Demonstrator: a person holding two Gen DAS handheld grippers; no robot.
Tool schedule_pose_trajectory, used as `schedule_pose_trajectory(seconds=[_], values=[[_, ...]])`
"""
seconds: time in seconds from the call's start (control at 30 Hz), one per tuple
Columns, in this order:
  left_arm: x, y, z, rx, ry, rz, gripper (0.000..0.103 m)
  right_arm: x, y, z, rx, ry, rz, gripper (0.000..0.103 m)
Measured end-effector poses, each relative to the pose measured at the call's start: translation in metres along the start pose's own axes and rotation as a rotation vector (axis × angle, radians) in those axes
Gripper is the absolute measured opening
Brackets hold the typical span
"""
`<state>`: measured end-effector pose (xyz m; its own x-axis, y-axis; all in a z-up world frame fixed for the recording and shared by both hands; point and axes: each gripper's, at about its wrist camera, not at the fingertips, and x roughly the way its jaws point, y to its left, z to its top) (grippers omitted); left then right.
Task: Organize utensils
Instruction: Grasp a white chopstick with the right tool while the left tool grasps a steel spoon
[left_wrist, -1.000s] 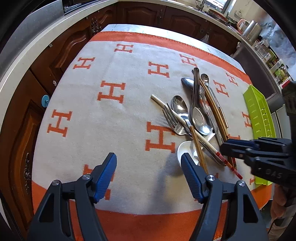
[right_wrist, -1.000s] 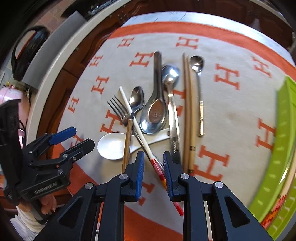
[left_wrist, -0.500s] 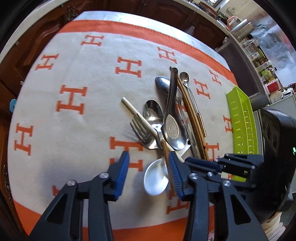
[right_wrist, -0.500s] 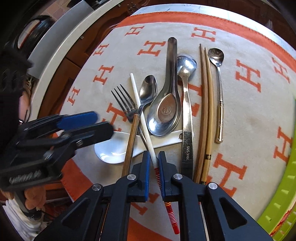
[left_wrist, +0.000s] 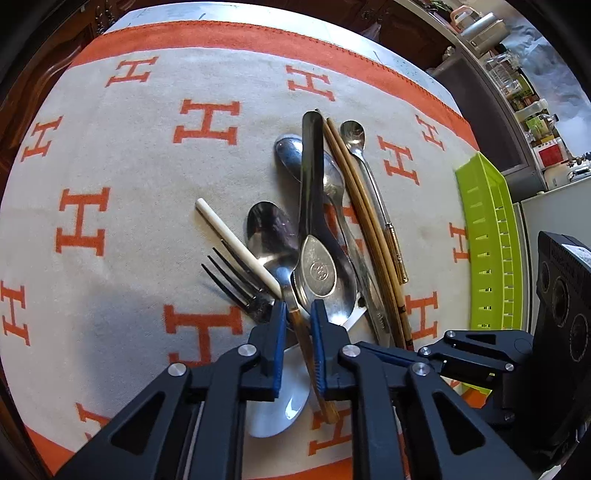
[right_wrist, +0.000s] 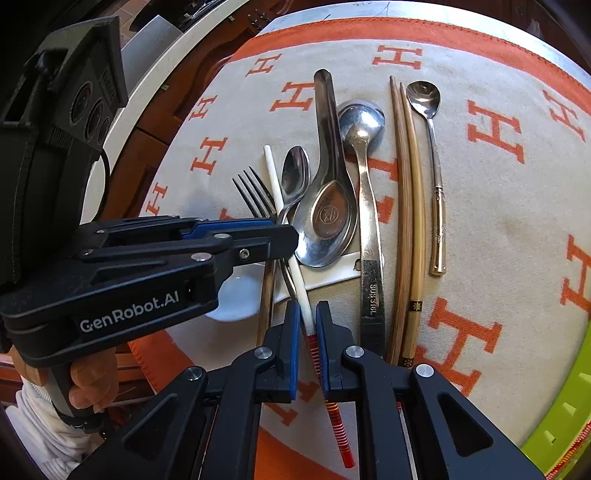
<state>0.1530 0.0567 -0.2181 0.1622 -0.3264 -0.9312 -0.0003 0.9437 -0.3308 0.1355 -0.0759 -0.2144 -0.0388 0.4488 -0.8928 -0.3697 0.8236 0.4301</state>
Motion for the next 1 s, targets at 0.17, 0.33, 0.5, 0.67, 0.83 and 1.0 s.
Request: schedule_pose_trajectory(seconds=[0.17,0.33,0.5,0.67,0.83,1.0], values=[[-0.002,-0.006,-0.002,0.016,-0.022,-0.007,0.006,-0.003,-0.005,-0.001,0.022,-0.010,0.025,0.009],[-0.014,0.001,-0.008,0.001,-0.044,-0.021,0.004,-0.013,-0.008,-0.002,0.031,-0.035,0.049,0.008],[-0.033,0.008,-0.014,-0.012,-0.077,-0.040,0.004,-0.023,-0.006,-0.007,0.016,-0.049,0.055,0.008],[-0.046,0.012,-0.022,-0.006,-0.099,-0.022,0.004,-0.017,0.001,-0.009,0.012,-0.040,0.015,0.006],[-0.052,0.028,-0.035,-0.025,-0.107,0.005,0.004,-0.016,0.000,-0.015,0.003,-0.032,-0.006,0.006],[-0.050,0.044,-0.045,-0.059,-0.097,0.013,0.004,-0.012,0.003,-0.017,-0.015,-0.024,-0.034,0.006]])
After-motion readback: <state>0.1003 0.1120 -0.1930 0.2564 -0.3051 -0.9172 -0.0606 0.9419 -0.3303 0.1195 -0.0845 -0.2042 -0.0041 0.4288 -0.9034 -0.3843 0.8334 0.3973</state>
